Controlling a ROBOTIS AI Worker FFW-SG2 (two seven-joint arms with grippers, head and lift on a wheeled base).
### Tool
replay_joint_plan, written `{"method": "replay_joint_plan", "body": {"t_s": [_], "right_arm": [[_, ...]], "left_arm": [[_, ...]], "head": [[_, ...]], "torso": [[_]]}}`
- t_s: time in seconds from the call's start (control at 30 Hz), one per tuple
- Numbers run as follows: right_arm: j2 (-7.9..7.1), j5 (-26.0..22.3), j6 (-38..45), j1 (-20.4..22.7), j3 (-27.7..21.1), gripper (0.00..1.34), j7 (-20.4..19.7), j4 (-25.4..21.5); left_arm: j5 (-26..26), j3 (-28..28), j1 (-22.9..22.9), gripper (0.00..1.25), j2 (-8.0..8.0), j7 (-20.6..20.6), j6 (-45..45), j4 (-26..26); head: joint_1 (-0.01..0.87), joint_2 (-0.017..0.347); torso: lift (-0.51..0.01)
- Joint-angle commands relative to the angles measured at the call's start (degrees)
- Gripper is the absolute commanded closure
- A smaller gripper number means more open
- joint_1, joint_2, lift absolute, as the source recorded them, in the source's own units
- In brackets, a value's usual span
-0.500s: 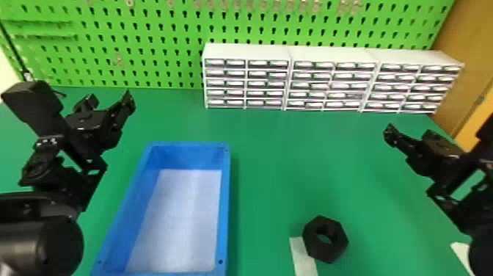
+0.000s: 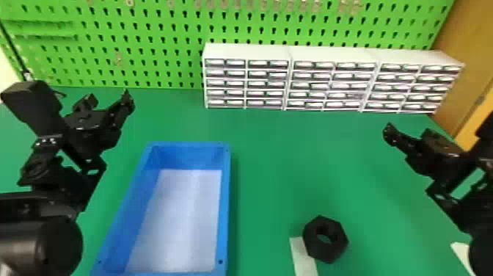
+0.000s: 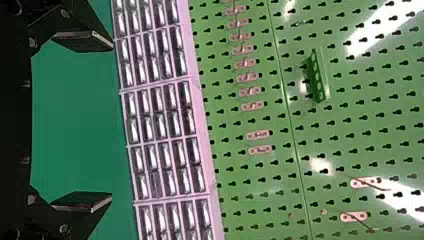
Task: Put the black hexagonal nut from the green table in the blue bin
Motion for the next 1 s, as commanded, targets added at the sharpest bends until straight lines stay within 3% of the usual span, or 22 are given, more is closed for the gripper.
{"method": "replay_joint_plan", "body": {"t_s": [0.0,0.43,0.97], "right_arm": [[-0.09,0.01,0.16,0.00,0.00,0.23,0.00,-0.10],[-0.62,-1.05,3.68,-0.53,0.18,0.23,0.00,-1.77],[-1.67,-0.96,29.96,-2.20,-0.70,0.23,0.00,-11.78]], "left_arm": [[-0.02,0.03,0.04,0.49,0.00,0.00,0.00,0.00],[-0.11,0.39,0.12,0.49,0.00,0.00,0.00,0.00],[-0.28,1.09,0.48,0.49,0.00,0.00,0.00,0.00]], "head": [[0.692,0.008],[0.692,0.008],[0.692,0.008]], "torso": [[-0.097],[-0.097],[-0.097]]}}
